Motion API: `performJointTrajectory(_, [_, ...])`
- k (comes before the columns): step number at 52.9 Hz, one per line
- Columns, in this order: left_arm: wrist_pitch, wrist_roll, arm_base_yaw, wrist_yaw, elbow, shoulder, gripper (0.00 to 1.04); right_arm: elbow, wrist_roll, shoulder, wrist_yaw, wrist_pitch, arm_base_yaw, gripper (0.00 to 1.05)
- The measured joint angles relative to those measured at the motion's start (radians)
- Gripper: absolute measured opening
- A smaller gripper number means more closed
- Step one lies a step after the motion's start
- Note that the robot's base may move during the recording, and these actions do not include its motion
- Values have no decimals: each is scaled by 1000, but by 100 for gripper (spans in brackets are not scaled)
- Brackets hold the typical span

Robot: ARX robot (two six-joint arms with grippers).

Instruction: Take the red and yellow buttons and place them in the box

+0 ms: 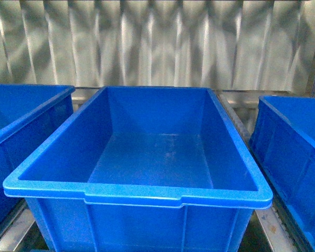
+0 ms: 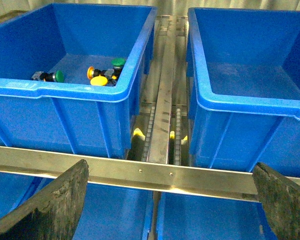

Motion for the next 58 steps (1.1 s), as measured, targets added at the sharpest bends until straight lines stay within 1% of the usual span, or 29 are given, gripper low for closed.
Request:
performJointTrajectory(8, [0,0,0,0,0,0,97,-48,0,-65,0,-3,0,4])
performJointTrajectory(22, [0,0,0,0,0,0,97,-117,0,-183,0,-58,0,4])
performJointTrajectory(43, [0,0,0,0,0,0,97,-163,0,-328,0,-155,0,4])
performJointTrajectory(50, [0,0,0,0,0,0,97,-178,0,-360,0,-146,0,4])
performJointTrajectory(58, [0,0,0,0,0,0,97,-178,0,-418,1,-202,0,4])
